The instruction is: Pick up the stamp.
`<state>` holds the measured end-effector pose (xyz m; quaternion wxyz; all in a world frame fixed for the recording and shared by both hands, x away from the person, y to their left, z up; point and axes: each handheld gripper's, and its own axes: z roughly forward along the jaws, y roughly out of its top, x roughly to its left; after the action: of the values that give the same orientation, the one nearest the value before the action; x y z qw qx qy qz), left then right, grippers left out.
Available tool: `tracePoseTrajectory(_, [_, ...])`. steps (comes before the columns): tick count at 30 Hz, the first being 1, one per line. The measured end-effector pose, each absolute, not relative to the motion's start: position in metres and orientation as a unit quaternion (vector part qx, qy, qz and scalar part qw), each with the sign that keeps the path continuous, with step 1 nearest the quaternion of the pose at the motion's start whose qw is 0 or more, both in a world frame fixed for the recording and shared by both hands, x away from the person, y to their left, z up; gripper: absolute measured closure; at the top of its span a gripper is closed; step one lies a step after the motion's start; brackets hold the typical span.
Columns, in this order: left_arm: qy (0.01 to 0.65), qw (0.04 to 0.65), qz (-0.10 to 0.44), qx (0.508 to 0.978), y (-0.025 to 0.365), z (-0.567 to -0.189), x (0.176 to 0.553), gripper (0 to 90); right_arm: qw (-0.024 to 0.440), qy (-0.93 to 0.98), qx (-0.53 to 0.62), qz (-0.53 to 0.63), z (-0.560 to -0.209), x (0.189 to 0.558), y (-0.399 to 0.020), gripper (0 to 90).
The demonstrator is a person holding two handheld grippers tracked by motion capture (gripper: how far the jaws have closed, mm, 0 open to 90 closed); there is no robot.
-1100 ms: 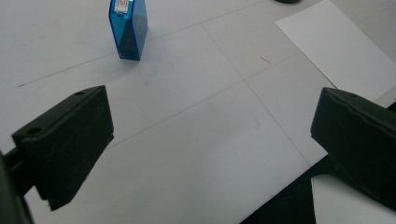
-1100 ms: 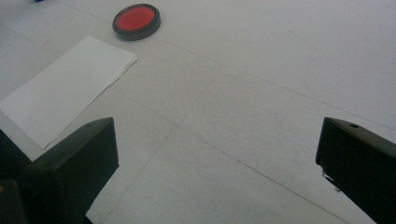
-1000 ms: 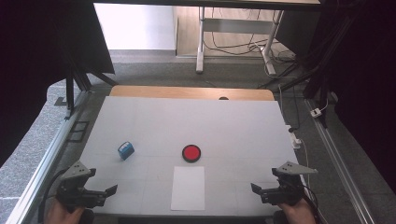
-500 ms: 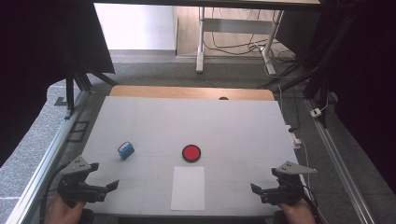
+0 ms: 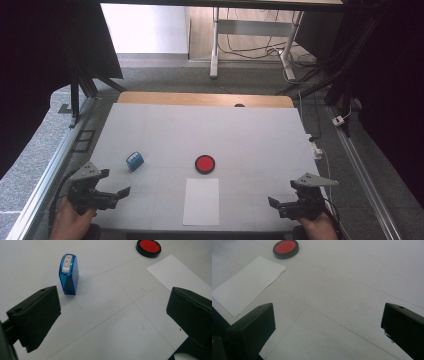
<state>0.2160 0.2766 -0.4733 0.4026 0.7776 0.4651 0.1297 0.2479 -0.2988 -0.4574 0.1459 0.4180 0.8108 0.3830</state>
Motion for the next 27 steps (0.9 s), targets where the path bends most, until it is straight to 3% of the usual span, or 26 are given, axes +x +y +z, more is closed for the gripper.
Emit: tracePoseTrajectory(27, [0.48,0.358,0.137,0.789,0.273,-0.482,0.276,0.0,0.143,0.812,0.419,0.38,-0.458,0.249,-0.298,0.0])
